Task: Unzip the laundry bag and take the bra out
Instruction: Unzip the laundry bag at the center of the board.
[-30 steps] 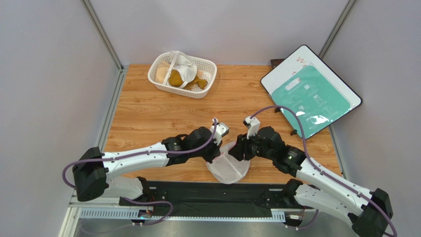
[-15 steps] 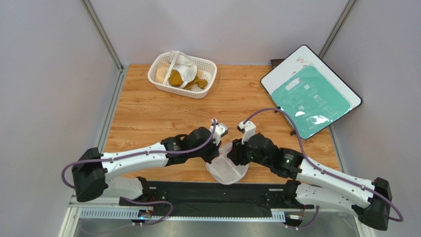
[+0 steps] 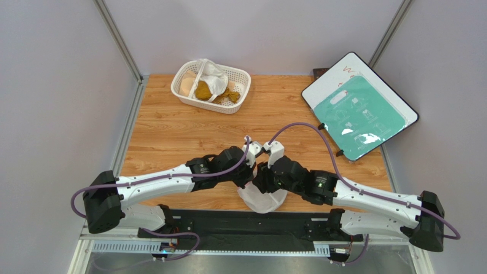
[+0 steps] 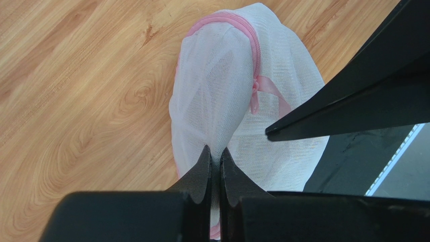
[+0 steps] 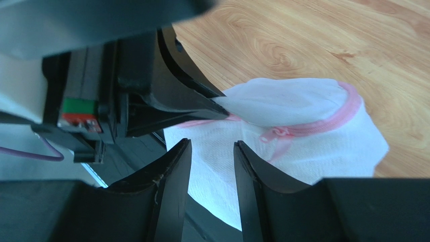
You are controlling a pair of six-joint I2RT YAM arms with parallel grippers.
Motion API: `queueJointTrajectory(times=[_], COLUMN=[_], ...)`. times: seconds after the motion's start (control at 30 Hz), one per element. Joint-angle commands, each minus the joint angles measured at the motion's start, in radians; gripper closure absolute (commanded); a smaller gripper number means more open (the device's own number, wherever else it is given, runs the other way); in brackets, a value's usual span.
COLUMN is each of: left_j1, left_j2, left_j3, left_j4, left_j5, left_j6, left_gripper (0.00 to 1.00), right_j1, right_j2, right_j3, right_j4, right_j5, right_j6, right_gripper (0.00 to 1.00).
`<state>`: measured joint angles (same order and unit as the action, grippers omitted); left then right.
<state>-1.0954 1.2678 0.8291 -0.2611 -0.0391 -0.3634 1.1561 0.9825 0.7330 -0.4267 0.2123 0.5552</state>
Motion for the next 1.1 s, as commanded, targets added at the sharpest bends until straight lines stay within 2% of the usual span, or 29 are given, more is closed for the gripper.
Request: queueJointTrajectory(times=[0.0, 0.2, 0.73, 1.07], left_j1=[-0.004, -0.004, -0.004, -0.006], left_j2=[-0.028, -0.045, -0.058, -0.061], left_j3=[0.041, 0.035, 0.036, 0.028], left_j4=[0.008, 0.002, -0.01, 0.005], left_j5=[-0.007, -0.008, -0.012, 0.007], left_j6=[-0.022, -0.025, -0.028, -0.026], left_gripper=[1.0, 1.0, 1.0, 1.0], right_j1=[0.008, 0.008, 0.008, 0.008], right_j2=[0.038, 0.068, 0.082, 0.081], right_j3=[0.0, 0.009, 0.031, 0.025], right_j4=[0.091, -0.001, -0.095, -0.001], right_j5=[0.002, 0.096, 0.196, 0.184], right_j6=[0.048, 0.086, 0.146, 0.098], right_gripper=[0.58, 0.59, 0.59, 0.59])
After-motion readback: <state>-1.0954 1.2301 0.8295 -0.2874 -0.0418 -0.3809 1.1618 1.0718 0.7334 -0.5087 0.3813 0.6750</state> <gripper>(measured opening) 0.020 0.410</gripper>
